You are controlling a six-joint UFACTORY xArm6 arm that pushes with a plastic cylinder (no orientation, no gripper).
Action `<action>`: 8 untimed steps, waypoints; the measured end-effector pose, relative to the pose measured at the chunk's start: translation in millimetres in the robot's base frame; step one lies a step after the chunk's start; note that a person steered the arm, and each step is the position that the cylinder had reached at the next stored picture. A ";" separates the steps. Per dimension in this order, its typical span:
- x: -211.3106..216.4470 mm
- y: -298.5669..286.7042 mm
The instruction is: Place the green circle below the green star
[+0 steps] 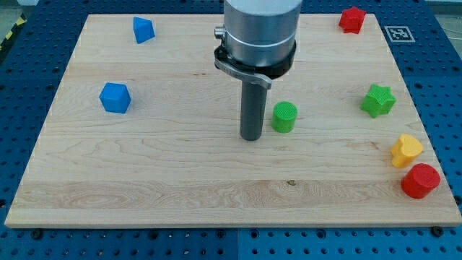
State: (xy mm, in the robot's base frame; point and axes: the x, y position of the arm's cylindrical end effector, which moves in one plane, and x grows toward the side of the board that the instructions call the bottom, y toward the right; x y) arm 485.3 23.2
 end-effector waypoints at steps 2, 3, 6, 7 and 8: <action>-7.9 27.5; -7.9 40.5; -40.7 38.1; -40.7 64.5; -40.6 79.7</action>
State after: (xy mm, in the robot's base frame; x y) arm 444.6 102.9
